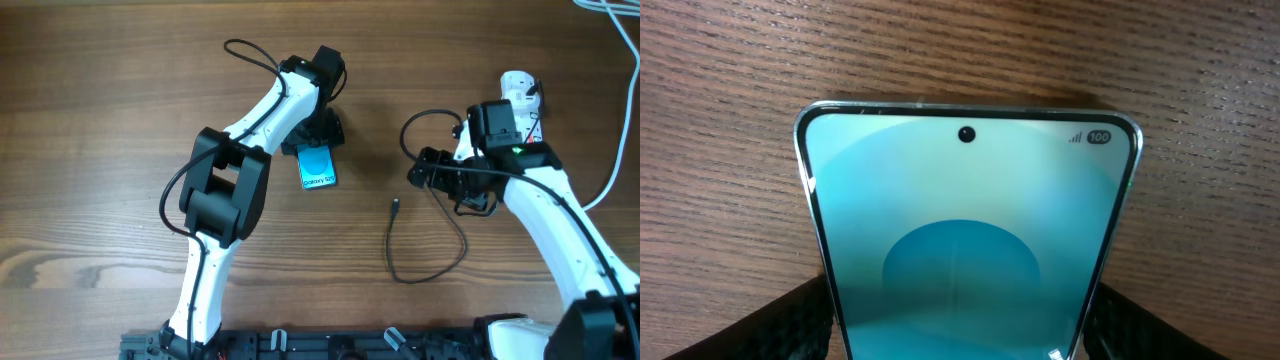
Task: Plug charger to phone and switch on socket
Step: 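Move the right gripper over the black USB-C cable plug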
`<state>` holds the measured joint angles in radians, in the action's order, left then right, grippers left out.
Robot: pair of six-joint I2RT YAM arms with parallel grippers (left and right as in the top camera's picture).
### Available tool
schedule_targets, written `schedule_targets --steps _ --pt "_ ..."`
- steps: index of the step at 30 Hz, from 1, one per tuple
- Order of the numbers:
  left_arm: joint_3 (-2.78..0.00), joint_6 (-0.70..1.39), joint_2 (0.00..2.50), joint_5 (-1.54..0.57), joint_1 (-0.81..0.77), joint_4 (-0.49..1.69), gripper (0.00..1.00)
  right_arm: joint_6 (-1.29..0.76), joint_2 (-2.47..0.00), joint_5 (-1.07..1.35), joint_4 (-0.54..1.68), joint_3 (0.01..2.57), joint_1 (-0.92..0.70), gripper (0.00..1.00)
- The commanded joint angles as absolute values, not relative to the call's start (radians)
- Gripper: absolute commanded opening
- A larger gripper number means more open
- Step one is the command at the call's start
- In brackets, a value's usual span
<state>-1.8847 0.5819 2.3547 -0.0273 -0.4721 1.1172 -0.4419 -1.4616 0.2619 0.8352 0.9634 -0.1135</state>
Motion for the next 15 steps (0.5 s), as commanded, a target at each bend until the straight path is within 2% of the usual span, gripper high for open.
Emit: schedule_targets --steps 1,7,10,13,15 --pt "-1.863 0.585 2.434 -0.025 -0.469 1.119 0.8 -0.435 -1.525 0.245 0.842 0.957 -0.122 0.9" --pt "-1.863 0.585 2.434 -0.025 -0.469 1.118 0.74 -0.426 -1.589 0.245 0.837 0.957 -0.185 0.72" --pt "-1.863 0.585 2.434 -0.025 -0.469 1.118 0.74 -0.447 -1.601 0.243 0.818 0.957 -0.237 0.72" --pt "-1.863 0.585 2.434 -0.025 -0.469 1.118 0.74 -0.524 -1.61 0.198 0.805 0.957 -0.283 0.6" --pt "-1.863 0.585 2.434 -0.025 -0.469 1.118 0.74 -0.583 -1.616 0.142 0.803 0.957 -0.313 0.59"
